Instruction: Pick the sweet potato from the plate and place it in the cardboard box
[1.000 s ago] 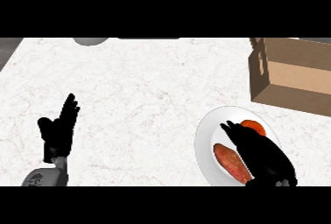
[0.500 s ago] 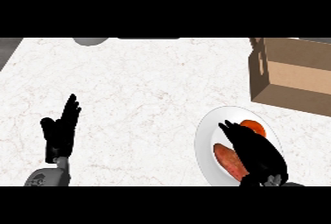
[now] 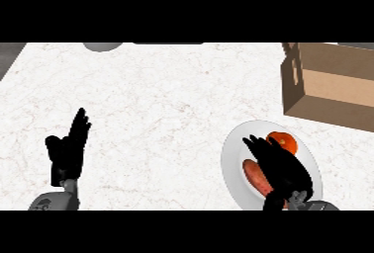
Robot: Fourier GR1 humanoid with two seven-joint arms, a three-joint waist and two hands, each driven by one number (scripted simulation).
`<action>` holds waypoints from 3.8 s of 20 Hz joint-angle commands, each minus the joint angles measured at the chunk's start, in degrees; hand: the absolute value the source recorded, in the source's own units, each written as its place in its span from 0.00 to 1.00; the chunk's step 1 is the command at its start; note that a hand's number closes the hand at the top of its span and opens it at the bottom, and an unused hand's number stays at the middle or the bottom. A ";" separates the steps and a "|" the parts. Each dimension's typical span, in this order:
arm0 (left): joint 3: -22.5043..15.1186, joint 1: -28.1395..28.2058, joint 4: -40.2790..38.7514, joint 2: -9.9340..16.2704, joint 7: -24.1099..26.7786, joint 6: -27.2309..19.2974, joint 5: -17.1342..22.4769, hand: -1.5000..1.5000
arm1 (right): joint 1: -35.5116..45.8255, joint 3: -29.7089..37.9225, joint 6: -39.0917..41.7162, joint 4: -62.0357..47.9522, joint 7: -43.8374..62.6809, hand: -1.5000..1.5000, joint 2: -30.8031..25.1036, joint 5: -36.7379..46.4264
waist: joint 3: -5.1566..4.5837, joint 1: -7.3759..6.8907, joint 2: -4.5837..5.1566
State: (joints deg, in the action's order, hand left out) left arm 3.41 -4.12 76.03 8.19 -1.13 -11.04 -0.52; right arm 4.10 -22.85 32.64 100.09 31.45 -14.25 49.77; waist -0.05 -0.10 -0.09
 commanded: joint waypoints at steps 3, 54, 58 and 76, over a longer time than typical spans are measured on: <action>2.66 -4.10 -5.73 1.03 2.25 1.32 -0.06 0.50 | 0.52 -1.10 -2.17 -3.98 -1.39 1.00 3.83 3.85 | 0.05 0.13 0.12; 2.46 -3.82 -0.09 0.15 -3.26 1.76 -1.14 0.50 | 1.37 54.76 -3.94 8.81 -32.26 1.00 -33.71 -35.28 | 0.03 -0.55 0.25; 3.30 -3.21 -3.83 -0.08 1.13 3.06 -0.40 0.50 | 8.11 49.43 -7.34 -2.03 -35.95 1.00 -33.58 -30.92 | 0.03 -0.73 0.35; 1.54 -3.13 -0.58 -1.17 -0.33 2.58 -1.62 0.50 | 35.14 36.78 -25.82 -59.65 -54.65 0.00 -27.81 -12.64 | 0.14 -2.13 0.77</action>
State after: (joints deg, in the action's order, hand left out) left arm 4.68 -7.19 75.21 7.00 -1.96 -8.59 -2.39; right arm 35.28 14.08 9.11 51.80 -21.00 -43.03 35.16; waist 0.06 -2.22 0.64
